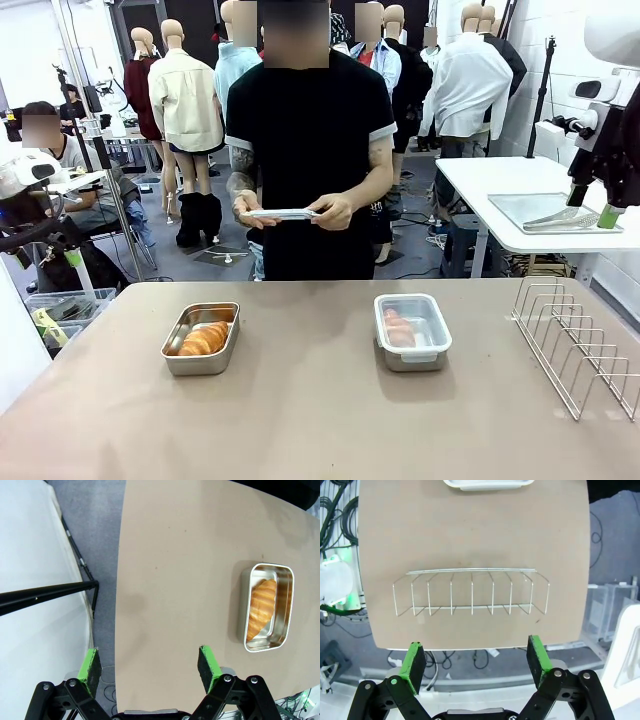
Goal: Place the bread in airtight containers.
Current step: Release when the human grabs the Airtight Container lid.
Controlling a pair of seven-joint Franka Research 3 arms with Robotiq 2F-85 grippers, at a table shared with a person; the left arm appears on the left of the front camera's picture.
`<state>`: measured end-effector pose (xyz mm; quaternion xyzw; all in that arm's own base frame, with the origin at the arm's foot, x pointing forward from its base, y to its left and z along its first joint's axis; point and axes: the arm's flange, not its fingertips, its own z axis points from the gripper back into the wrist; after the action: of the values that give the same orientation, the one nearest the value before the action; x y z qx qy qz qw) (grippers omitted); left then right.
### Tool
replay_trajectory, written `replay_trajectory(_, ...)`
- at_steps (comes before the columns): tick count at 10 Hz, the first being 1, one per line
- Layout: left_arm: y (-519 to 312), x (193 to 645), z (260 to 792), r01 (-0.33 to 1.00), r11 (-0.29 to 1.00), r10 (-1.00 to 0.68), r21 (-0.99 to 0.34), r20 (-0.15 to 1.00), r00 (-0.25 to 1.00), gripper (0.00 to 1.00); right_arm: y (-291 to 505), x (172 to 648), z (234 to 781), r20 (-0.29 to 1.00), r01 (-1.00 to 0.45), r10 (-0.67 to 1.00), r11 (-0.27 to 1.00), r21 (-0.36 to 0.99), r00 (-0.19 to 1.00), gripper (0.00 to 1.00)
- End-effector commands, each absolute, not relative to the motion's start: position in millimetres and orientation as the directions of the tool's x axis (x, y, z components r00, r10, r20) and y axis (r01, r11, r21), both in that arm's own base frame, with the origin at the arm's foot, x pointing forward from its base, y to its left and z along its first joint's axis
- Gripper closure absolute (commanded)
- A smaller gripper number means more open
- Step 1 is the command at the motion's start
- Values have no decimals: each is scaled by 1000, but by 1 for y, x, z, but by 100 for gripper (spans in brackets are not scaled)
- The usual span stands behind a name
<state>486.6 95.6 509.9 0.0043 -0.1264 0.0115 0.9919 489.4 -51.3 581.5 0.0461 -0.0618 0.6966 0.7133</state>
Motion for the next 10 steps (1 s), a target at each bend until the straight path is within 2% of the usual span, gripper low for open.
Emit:
replay_trajectory(1,95,485,509,-43,999,40,6,265,963,0,-51,487,581,160,-1000,987,21,-11,19,0)
replay_trajectory(10,95,485,509,-43,999,40,6,265,963,0,-51,487,581,160,-1000,987,21,-11,19,0)
